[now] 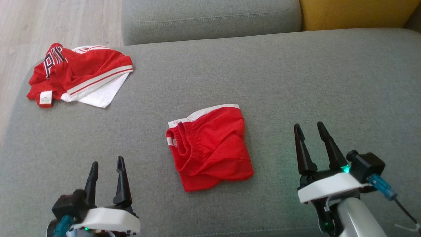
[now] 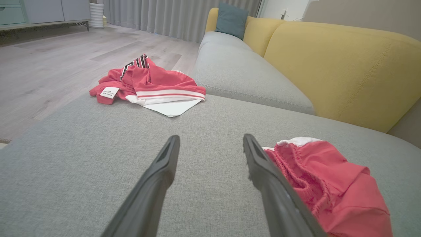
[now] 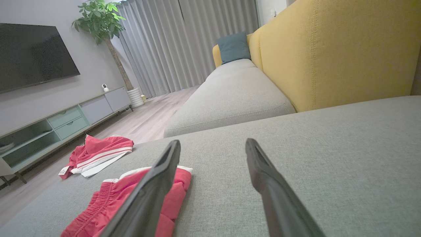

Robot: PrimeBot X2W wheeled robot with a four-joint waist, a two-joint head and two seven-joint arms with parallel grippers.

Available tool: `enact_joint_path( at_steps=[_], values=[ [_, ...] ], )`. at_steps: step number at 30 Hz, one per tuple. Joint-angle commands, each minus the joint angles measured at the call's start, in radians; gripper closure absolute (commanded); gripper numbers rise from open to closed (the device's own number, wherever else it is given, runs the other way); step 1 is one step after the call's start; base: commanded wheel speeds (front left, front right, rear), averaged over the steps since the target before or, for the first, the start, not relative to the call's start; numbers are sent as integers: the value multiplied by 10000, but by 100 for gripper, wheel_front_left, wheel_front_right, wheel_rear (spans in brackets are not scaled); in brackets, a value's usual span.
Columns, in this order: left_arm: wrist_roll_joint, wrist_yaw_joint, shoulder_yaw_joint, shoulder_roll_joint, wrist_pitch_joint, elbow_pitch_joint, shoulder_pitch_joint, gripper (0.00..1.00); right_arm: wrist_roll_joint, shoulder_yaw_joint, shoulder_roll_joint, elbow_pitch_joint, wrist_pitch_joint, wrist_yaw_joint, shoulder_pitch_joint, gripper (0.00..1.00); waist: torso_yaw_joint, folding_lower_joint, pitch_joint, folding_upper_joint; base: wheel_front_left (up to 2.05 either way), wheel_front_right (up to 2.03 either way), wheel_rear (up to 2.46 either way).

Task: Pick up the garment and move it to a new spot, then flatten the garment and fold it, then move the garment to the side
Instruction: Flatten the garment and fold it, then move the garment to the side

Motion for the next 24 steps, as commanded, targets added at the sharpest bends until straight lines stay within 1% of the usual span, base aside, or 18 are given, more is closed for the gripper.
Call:
enact_joint_path(
  at_steps=[1,10,24],
  values=[
    [107,-35,405,-38,-121,-285,-244,0,36,249,55,-404,-104,67,-144,0,22,0,1,-1,0,0,0],
    [146,-54,503,-69,-122,-196,-269,0,-39,187,56,-381,-104,67,-70,0,15,0,103,-1,0,0,0],
    [98,-17,397,-78,-122,-104,-308,0,-253,17,56,103,-104,67,-153,0,41,0,83,-1,0,0,0]
  ],
)
